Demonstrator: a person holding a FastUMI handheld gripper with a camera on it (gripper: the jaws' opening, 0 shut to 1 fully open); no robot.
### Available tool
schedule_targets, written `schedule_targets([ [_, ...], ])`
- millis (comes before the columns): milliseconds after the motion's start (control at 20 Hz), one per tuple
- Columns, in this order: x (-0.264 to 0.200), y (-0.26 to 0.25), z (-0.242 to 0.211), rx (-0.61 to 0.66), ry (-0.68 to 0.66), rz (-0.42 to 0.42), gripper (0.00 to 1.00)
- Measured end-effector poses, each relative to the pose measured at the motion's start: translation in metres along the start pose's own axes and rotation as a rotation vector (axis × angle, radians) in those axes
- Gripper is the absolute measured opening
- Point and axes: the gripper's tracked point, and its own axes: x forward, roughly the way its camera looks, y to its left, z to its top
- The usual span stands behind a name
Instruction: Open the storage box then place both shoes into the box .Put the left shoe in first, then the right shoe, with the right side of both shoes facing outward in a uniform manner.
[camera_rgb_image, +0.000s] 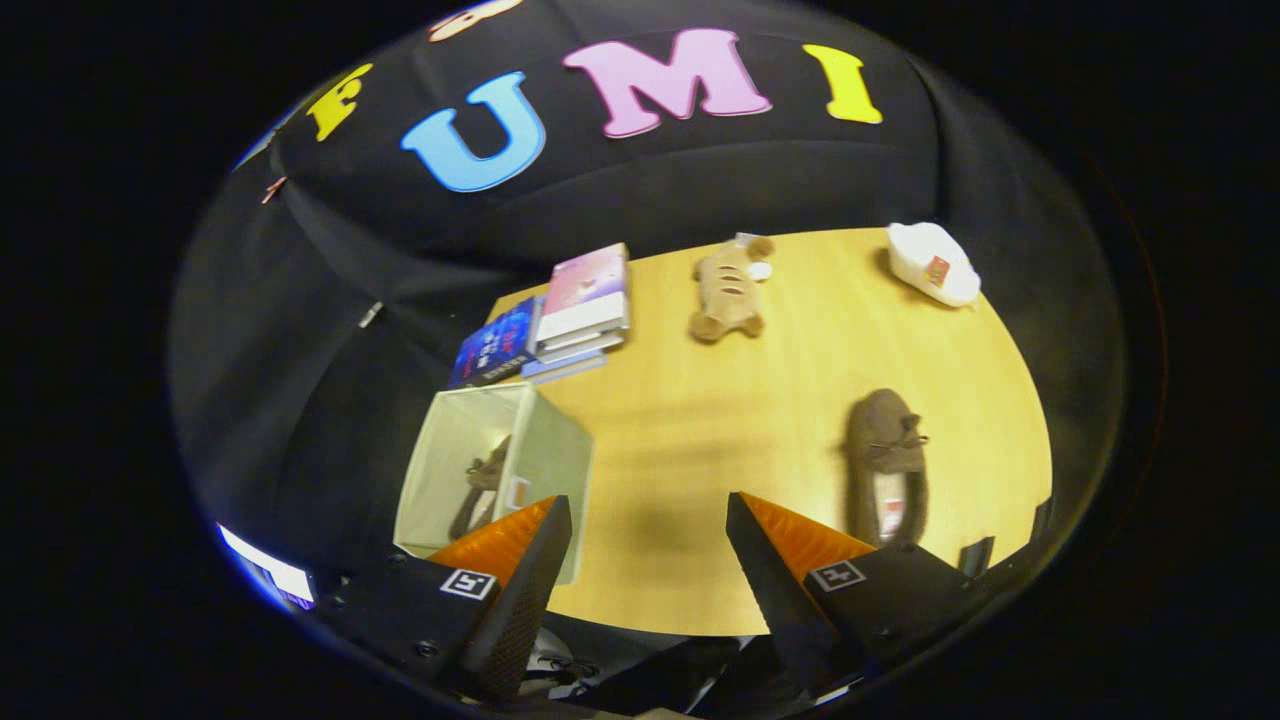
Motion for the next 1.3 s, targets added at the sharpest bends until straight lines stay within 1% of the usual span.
schedule_targets([
  [100,-0.005,-0.053,-0.005,0.026,0.004,-0.078,0.97],
  [300,0.001,-0.147,-0.024,0.09,0.029,-0.206,0.96],
  [450,0.012,-0.201,-0.04,0.103,0.06,-0.281,0.96],
  [500,0.018,-0.216,-0.047,0.099,0.076,-0.303,0.94],
  [600,0.035,-0.237,-0.055,0.109,0.107,-0.322,0.94],
  [750,0.063,-0.254,-0.066,0.135,0.156,-0.332,0.92],
  [800,0.072,-0.258,-0.067,0.135,0.169,-0.334,0.88],
  [950,0.093,-0.269,-0.067,0.111,0.186,-0.361,0.84],
  [1050,0.104,-0.277,-0.069,0.098,0.209,-0.378,0.77],
  [1150,0.109,-0.277,-0.074,0.101,0.234,-0.373,0.57],
  [1200,0.108,-0.28,-0.073,0.117,0.233,-0.395,0.25],
  [1250,0.11,-0.281,-0.072,0.141,0.228,-0.399,0.15],
  [1300,0.107,-0.278,-0.071,0.156,0.226,-0.397,0.07],
])
